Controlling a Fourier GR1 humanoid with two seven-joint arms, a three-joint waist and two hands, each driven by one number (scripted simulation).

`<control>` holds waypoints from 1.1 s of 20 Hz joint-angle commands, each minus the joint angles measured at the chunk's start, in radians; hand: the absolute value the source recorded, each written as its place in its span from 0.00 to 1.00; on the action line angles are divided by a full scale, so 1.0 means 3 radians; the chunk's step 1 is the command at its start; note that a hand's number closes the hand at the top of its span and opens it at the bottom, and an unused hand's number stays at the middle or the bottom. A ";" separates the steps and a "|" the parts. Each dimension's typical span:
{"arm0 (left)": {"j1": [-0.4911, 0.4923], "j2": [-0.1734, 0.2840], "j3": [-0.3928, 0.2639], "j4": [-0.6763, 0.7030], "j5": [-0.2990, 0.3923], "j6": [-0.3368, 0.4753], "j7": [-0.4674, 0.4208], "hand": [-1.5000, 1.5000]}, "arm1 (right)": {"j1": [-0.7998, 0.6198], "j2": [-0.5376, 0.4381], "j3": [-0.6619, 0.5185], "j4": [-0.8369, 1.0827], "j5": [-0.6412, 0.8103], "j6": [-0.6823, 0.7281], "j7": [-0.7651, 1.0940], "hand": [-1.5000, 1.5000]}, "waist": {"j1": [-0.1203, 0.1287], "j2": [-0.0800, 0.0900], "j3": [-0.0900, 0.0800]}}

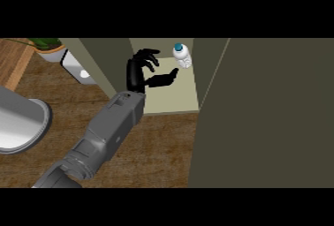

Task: Pick up the bottled water, place it into the cabinet and close the cabinet

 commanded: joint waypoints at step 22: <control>-0.0299 -0.0006 0.0279 0.0325 -0.0006 -0.0696 -0.0317 0.00 | 0.0068 0.0007 -0.0117 -0.0254 -0.0180 0.0143 0.0130 0.00 | 0.0001 -0.0001 -0.0001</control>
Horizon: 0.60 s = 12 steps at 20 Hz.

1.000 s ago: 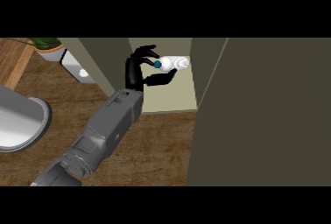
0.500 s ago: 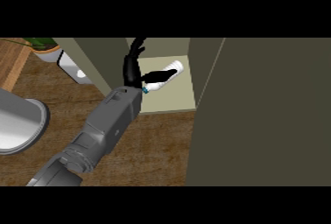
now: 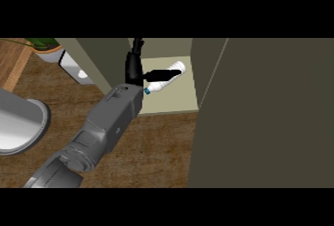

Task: Pick up the bottled water, place it into the cabinet and close the cabinet

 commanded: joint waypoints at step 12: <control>0.0310 -0.0031 -0.0159 -0.0849 0.0350 -0.0982 0.0064 0.00 | 0.0109 0.0089 0.0019 -0.0175 0.0022 -0.0042 0.0105 0.00 | 0.0127 -0.0074 0.0003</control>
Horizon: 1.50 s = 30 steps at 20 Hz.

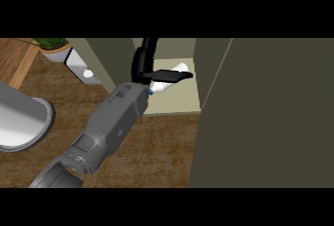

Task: Pick up the bottled water, place it into the cabinet and close the cabinet

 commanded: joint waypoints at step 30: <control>0.3389 0.1061 -0.0944 -0.4442 -0.0095 0.0331 0.0880 1.00 | -0.0442 -0.0105 0.1248 -0.0407 0.0438 0.0063 0.1198 1.00 | 0.0207 -0.0045 -0.0004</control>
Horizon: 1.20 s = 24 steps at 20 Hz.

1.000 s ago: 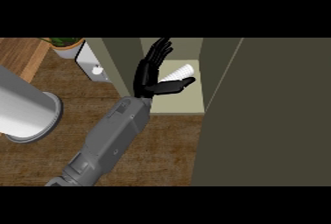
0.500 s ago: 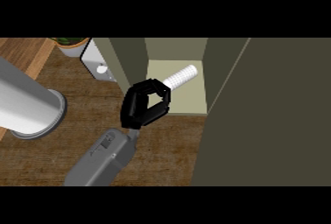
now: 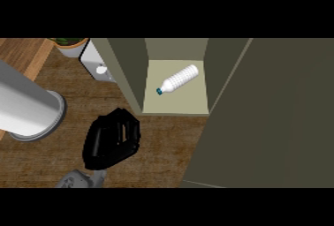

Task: Pick up the bottled water, place it into the cabinet and close the cabinet

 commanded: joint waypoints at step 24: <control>0.1445 0.0822 0.0710 -0.1081 0.0323 -0.0686 -0.0237 1.00 | -0.2488 0.0940 0.0687 0.1378 0.0687 -0.1269 0.0857 1.00 | 0.0120 0.0031 -0.0015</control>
